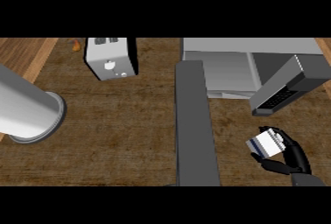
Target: Pick up the milk, place it into the microwave and close the microwave
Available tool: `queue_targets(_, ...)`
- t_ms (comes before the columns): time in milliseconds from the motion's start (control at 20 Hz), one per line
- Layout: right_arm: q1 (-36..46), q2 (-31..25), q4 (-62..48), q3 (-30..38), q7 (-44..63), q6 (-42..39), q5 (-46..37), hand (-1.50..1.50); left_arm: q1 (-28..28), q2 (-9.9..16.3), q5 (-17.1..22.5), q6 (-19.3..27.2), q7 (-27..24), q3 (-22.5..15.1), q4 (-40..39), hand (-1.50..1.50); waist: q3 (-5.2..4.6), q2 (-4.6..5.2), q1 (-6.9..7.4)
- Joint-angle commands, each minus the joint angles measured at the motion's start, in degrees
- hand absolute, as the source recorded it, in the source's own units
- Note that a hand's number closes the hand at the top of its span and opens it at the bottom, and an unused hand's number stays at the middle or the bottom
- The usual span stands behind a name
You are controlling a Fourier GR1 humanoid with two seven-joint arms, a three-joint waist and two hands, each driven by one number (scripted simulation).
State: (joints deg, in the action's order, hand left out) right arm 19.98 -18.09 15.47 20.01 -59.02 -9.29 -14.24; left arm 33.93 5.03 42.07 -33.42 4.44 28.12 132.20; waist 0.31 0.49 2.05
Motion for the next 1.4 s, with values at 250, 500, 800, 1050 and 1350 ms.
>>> queue_targets(250,0.76,2.44,-0.72,-1.95,-10.83,-2.38,-1.3,1.5,0.91,-0.02,3.15,-1.0,0.15,0.57,2.04,-1.5,0.07,0.08,0.23)
queue_targets(500,2.72,6.45,-0.02,-1.76,-9.58,-2.6,0.19,1.5,2.39,0.47,4.95,-0.77,1.28,0.34,3.61,-1.5,0.05,-0.02,0.34)
queue_targets(800,4.13,11.83,0.1,0.11,-8.73,5.76,1.84,1.5,2.4,0.72,7.41,-1.06,1.32,1.78,3.19,-1.5,-0.1,-0.17,-0.15)
queue_targets(1050,7.11,11.6,-0.35,-0.84,-6.47,8.08,0.67,1.5,5.08,-2.21,5.88,-3.76,1.38,2.22,4.87,-1.5,-0.17,-0.23,-0.18)
queue_targets(1350,14.71,10.03,0.19,0.63,-1.66,10.29,1.57,1.5,-0.69,0.84,5.8,-1.44,3.02,2.55,-0.09,-1.5,-0.19,-0.03,-0.5)
